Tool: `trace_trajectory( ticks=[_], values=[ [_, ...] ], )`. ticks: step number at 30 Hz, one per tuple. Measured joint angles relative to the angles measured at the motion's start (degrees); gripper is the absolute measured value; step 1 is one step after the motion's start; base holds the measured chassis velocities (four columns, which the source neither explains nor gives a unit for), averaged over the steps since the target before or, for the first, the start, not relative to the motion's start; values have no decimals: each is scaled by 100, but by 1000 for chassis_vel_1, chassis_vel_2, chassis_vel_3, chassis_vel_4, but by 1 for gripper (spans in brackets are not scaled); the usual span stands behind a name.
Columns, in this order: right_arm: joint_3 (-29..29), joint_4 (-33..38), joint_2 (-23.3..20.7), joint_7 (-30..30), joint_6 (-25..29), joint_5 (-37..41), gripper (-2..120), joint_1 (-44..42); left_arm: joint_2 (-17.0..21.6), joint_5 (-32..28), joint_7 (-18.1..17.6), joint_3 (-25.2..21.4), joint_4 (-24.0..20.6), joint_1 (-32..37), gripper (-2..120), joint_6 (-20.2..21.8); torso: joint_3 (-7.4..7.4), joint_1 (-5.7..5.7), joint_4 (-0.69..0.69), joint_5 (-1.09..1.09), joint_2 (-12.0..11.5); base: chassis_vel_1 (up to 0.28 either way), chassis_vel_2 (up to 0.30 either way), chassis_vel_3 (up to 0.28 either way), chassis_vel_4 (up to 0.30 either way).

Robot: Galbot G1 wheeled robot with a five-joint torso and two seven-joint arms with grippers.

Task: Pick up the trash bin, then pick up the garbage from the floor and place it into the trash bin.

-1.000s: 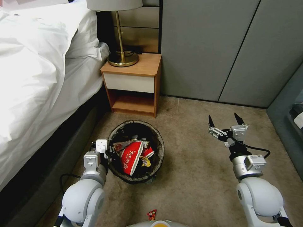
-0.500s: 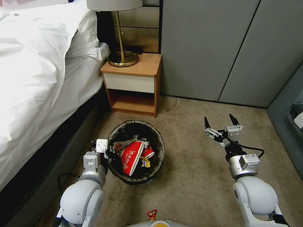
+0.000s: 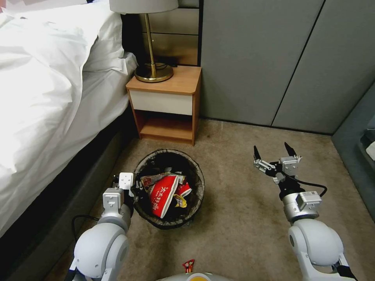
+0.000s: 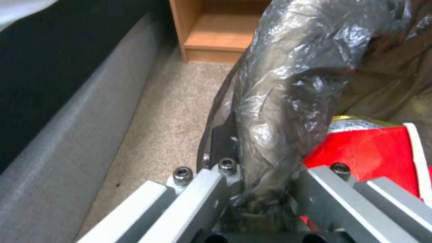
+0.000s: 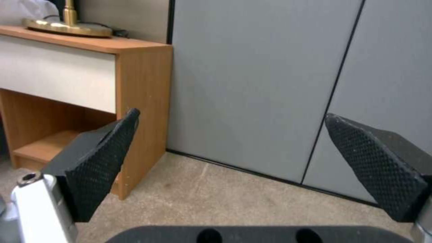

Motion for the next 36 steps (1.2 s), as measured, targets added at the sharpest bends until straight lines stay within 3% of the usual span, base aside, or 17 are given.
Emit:
trace_trajectory(
  ticks=[36],
  values=[
    [-34, -212, -21, -18, 72, -65, 100, 64, -14, -1, -23, -13, 6, -27, 0, 22, 0, 0, 1, 0, 0, 18, 17, 18, 16]
  ],
)
